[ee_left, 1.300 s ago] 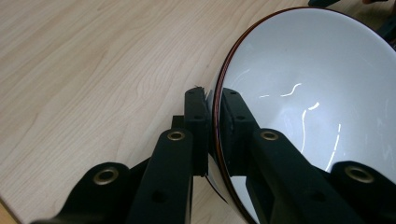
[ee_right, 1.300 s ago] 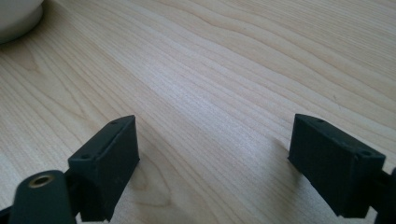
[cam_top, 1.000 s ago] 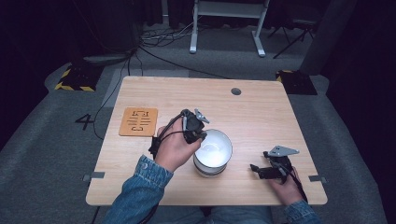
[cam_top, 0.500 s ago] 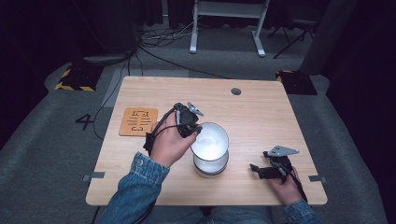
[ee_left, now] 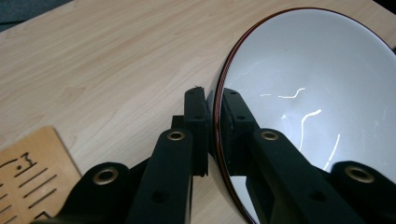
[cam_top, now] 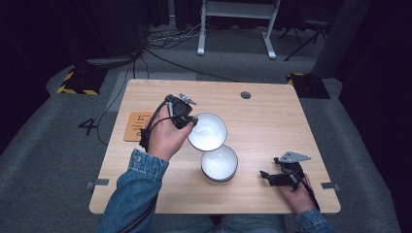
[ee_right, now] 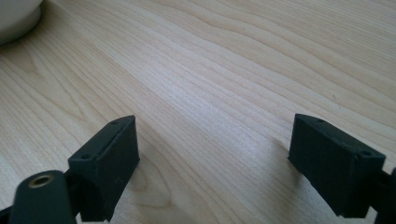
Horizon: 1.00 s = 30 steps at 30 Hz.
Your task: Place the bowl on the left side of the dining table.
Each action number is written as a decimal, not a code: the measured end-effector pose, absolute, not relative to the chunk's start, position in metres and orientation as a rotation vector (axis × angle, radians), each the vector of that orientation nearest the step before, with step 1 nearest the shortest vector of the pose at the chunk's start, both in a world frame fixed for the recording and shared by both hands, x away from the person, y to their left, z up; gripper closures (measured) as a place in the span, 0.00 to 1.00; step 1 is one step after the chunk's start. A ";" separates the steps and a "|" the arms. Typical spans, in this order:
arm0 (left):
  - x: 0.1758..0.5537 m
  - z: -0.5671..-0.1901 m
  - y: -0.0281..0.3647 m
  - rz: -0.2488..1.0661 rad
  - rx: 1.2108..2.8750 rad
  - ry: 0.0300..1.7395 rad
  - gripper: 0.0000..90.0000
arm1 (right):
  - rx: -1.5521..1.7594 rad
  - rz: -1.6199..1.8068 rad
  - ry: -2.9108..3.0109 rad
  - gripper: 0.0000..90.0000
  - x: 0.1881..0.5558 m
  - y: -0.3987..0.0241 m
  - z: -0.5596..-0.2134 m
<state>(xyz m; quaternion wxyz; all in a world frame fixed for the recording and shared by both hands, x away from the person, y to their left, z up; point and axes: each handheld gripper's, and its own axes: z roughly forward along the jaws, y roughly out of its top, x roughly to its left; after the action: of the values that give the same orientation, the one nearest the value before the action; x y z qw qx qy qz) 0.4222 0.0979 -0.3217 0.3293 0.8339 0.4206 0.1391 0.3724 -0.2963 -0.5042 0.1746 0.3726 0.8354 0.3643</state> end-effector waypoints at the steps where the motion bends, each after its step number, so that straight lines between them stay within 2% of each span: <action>1: 0.425 -0.321 0.101 0.374 2.177 1.106 0.92 | 1.056 1.032 2.368 0.18 0.372 -0.296 -0.504; 16: 0.449 -0.312 0.146 0.436 2.073 1.280 0.92 | 1.061 1.033 2.361 0.18 0.372 -0.296 -0.504; 30: 0.472 -0.313 0.177 0.436 1.987 1.402 0.92 | 1.075 1.036 2.356 0.18 0.372 -0.295 -0.504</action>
<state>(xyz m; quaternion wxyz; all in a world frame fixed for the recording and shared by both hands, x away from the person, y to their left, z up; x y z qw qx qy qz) 0.4719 0.1774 -0.3128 0.3293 0.7595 0.5357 0.1666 0.3720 -0.2950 -0.5044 0.1753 0.3796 0.8315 0.3658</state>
